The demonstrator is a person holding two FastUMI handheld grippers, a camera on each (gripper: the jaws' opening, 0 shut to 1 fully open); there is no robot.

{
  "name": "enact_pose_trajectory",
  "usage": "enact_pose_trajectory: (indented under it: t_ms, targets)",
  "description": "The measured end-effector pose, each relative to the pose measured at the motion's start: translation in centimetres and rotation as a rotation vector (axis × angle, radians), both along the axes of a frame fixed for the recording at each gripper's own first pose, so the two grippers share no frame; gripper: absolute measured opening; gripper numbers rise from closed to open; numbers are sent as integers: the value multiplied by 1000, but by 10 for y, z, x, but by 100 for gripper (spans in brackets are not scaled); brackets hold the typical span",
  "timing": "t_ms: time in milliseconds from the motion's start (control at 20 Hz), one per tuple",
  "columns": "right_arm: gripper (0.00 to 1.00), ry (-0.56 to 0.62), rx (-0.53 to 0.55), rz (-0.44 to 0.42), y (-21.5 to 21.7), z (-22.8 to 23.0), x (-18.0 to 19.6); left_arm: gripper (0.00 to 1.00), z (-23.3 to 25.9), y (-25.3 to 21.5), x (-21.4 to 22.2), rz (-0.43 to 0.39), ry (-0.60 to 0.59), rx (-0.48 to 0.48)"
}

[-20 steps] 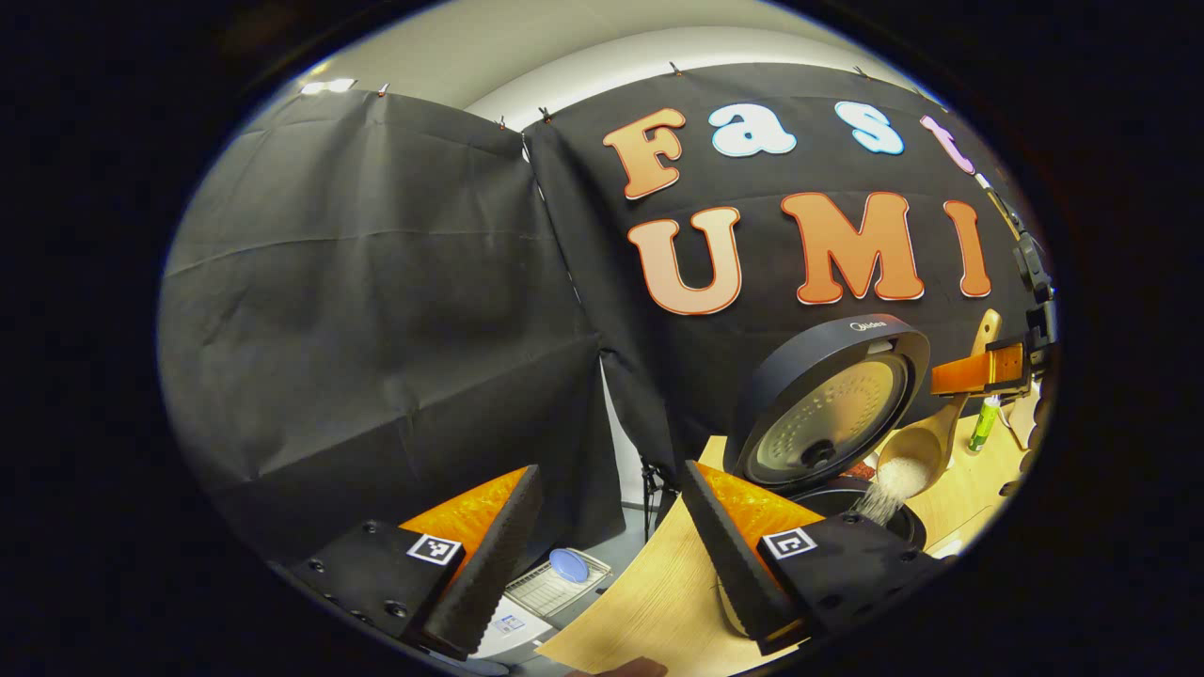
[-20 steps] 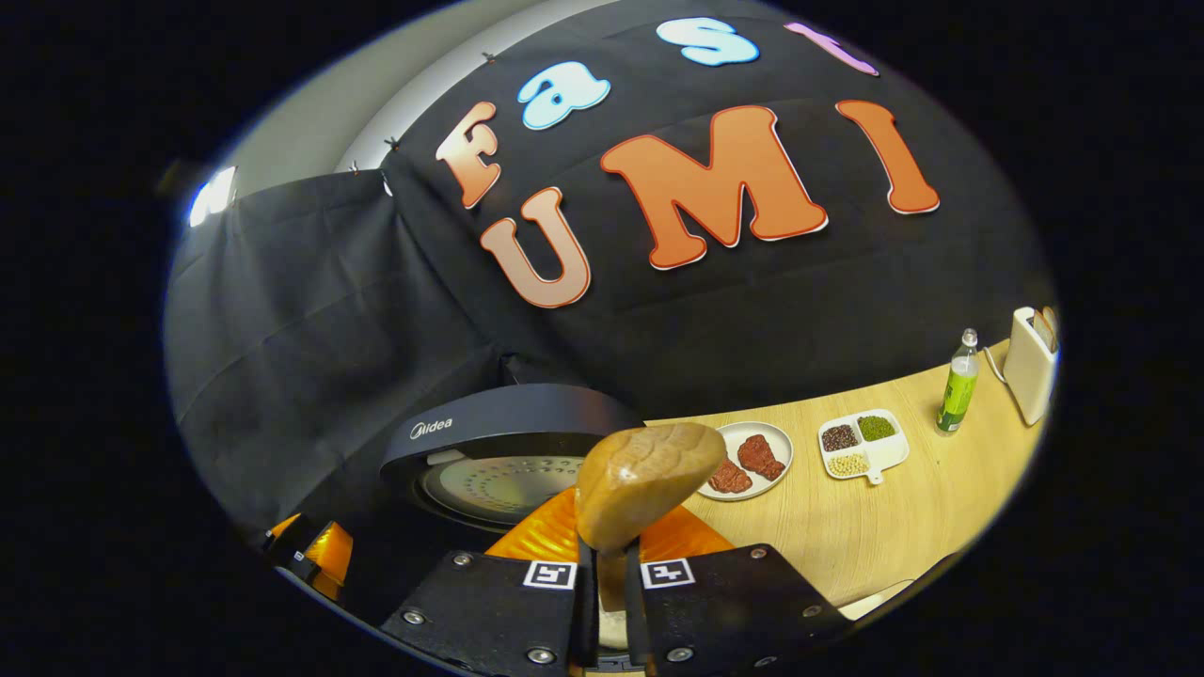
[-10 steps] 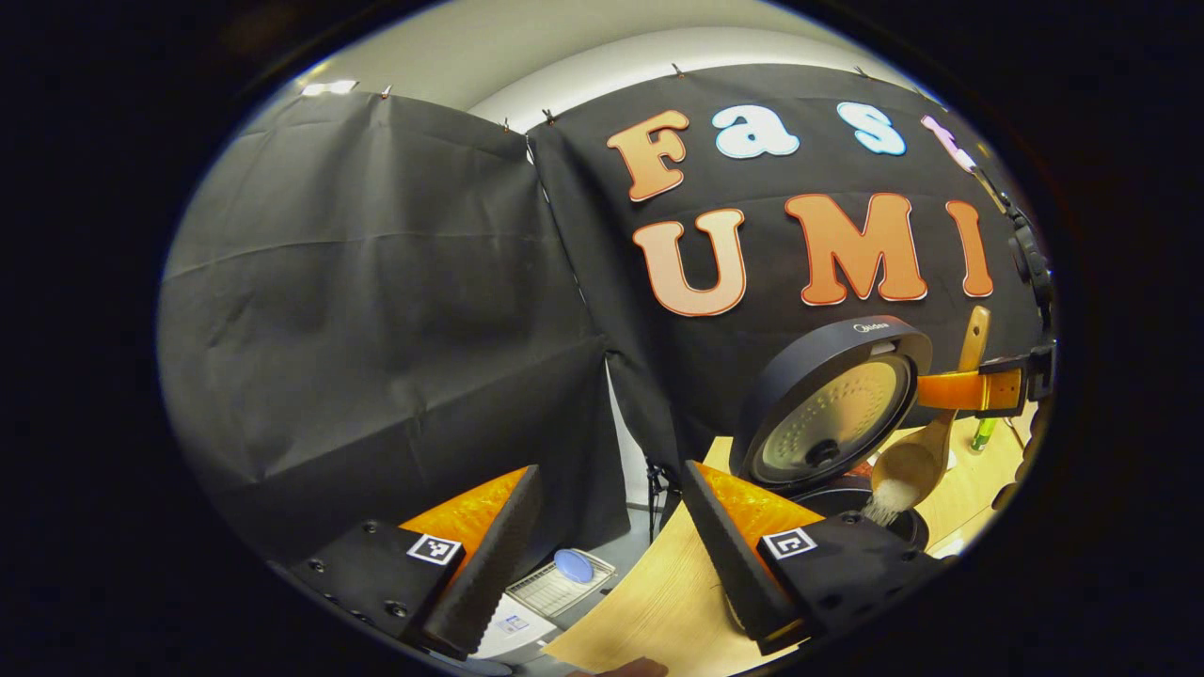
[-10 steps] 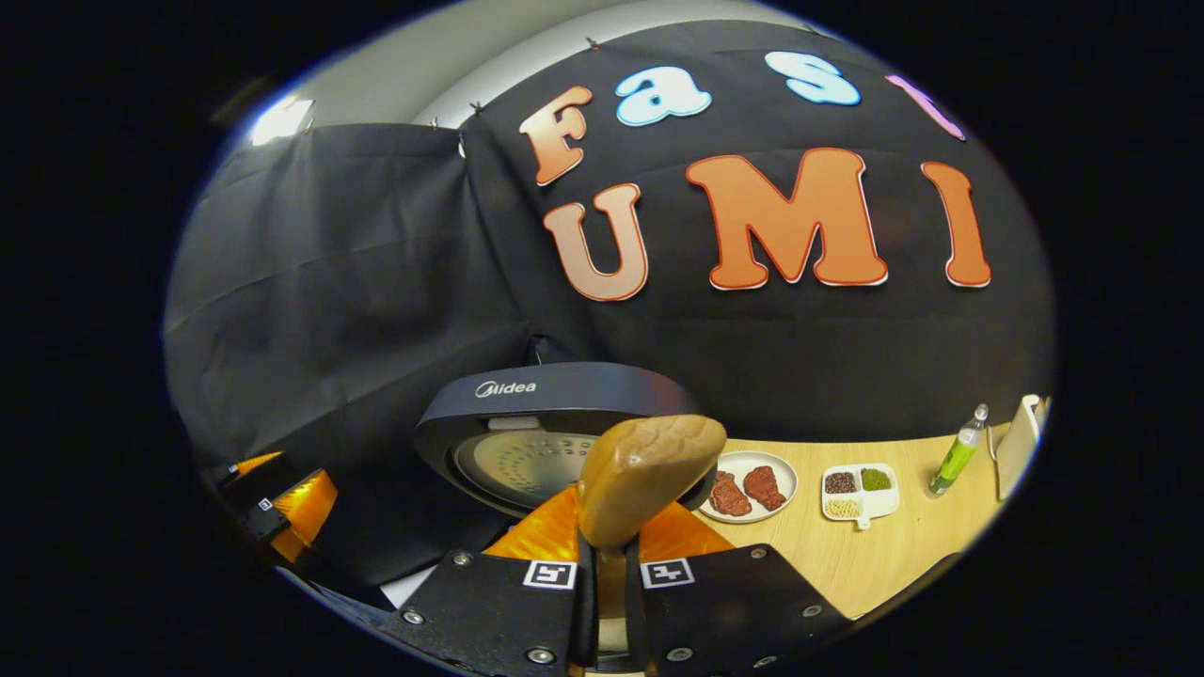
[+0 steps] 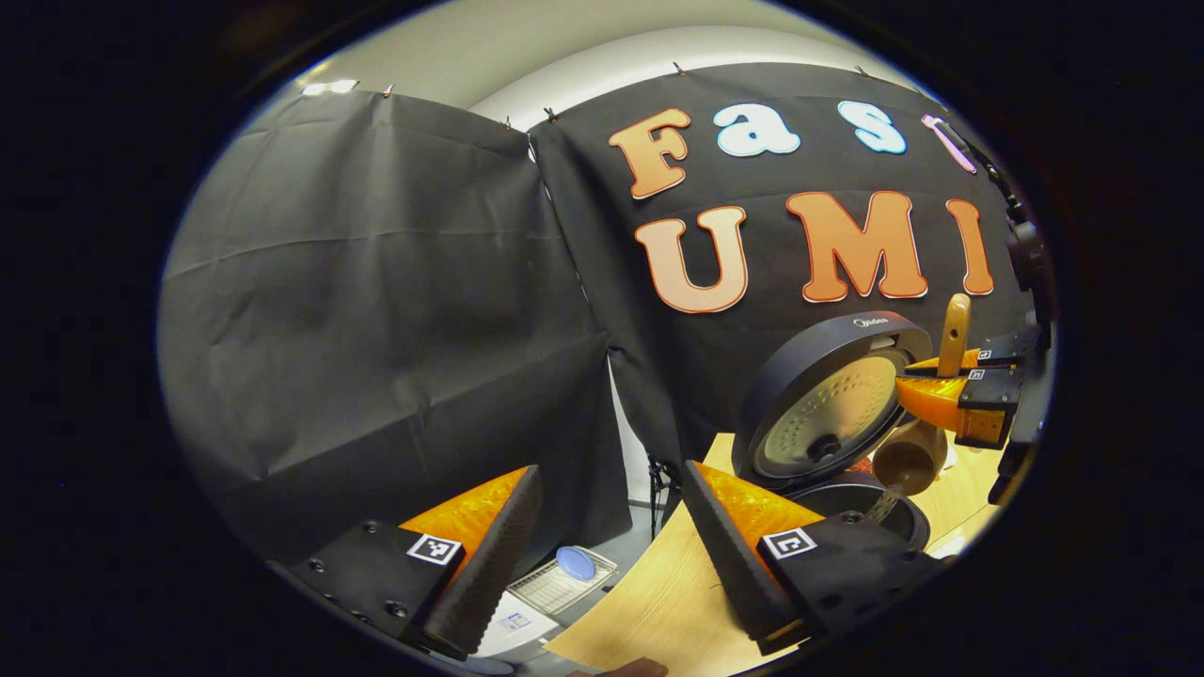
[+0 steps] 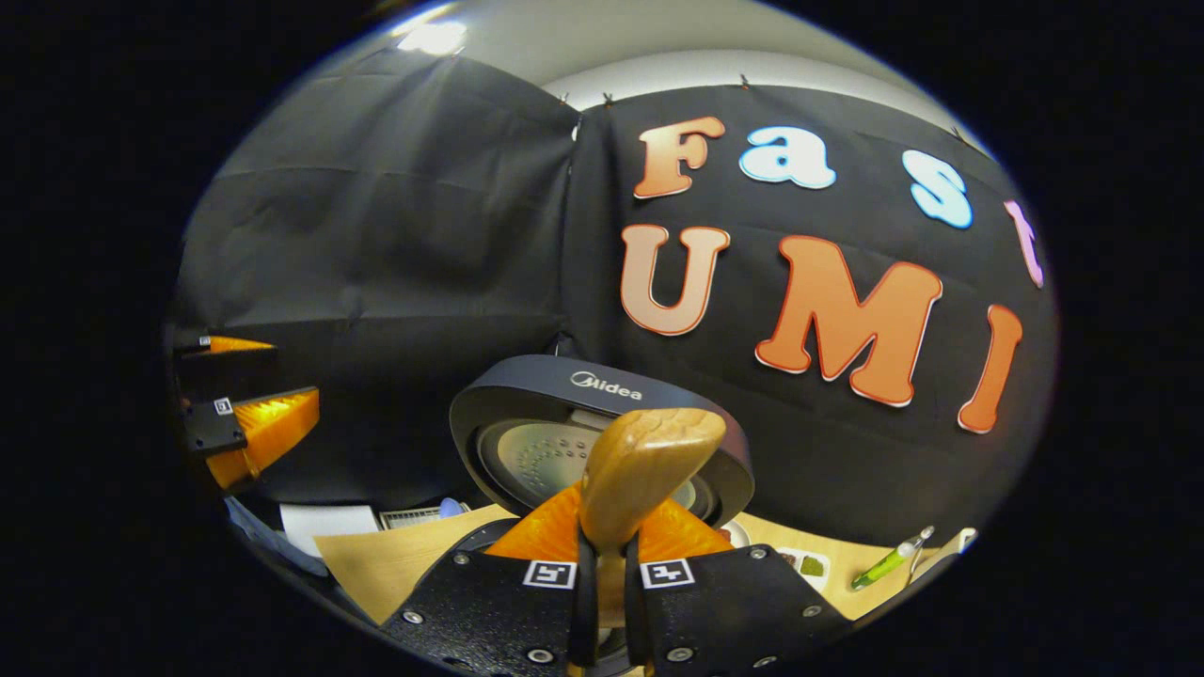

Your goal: Close the left gripper, press the button to open the rice cooker; take a wooden spoon from the chopstick holder with the right hand, scoop a spoonful of rice and pour it into the rice cooker, then put the wooden spoon back into the chopstick holder.

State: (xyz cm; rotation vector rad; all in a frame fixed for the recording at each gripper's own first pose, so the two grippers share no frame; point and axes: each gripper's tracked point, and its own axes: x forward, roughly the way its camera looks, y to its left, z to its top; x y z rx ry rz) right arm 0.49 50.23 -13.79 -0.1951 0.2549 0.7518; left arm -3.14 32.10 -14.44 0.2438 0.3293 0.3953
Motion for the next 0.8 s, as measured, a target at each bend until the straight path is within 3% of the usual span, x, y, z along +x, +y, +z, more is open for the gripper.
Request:
enact_pose_trajectory:
  t_ms: [50,100,150,300,350,400,550,600,750,800]
  targets:
    - [11,-11,-10,12,3,-2,-2,100,-1,1,-1,4,1,-1]
    - [11,-19,-17,24,7,-4,-6,100,-1,3,-2,7,2,-3]
    - [11,-33,-31,34,8,-5,-9,93,-1,3,-2,9,3,-3]
    - [11,-99,-69,61,10,-2,-17,93,-1,5,-3,13,7,2]
    - [11,-89,-62,62,8,-3,-18,100,-1,4,-3,13,9,3]
    - [11,-55,-42,60,6,-5,-21,93,-1,4,-4,14,7,3]
    - [11,104,70,18,-14,-5,-21,93,-1,2,-5,23,9,1]
    - [11,158,116,-4,-25,-1,-17,100,-2,1,-7,27,12,2]
    - [11,301,242,-77,-64,5,1,100,0,-11,-11,45,13,3]
    - [11,326,263,-105,-81,5,7,93,0,-17,-12,48,12,-2]
